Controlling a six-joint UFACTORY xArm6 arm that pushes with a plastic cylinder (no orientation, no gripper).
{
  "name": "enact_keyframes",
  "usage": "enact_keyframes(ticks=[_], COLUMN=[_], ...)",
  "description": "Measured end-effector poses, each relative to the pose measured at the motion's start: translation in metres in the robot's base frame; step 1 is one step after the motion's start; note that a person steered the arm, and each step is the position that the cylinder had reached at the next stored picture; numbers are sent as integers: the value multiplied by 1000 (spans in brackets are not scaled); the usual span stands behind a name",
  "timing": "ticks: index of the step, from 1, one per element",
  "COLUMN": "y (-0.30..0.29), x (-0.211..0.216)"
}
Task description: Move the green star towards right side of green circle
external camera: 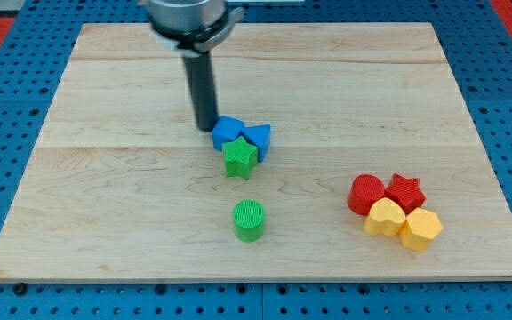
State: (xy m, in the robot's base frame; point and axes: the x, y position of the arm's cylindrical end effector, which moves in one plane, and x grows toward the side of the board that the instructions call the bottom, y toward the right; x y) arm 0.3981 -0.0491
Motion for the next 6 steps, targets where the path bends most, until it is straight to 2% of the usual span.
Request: enact_keyframes(ticks=[1, 2, 3, 4, 6], y=[47, 54, 27, 21, -32], x=[-2, 5, 6, -13, 26])
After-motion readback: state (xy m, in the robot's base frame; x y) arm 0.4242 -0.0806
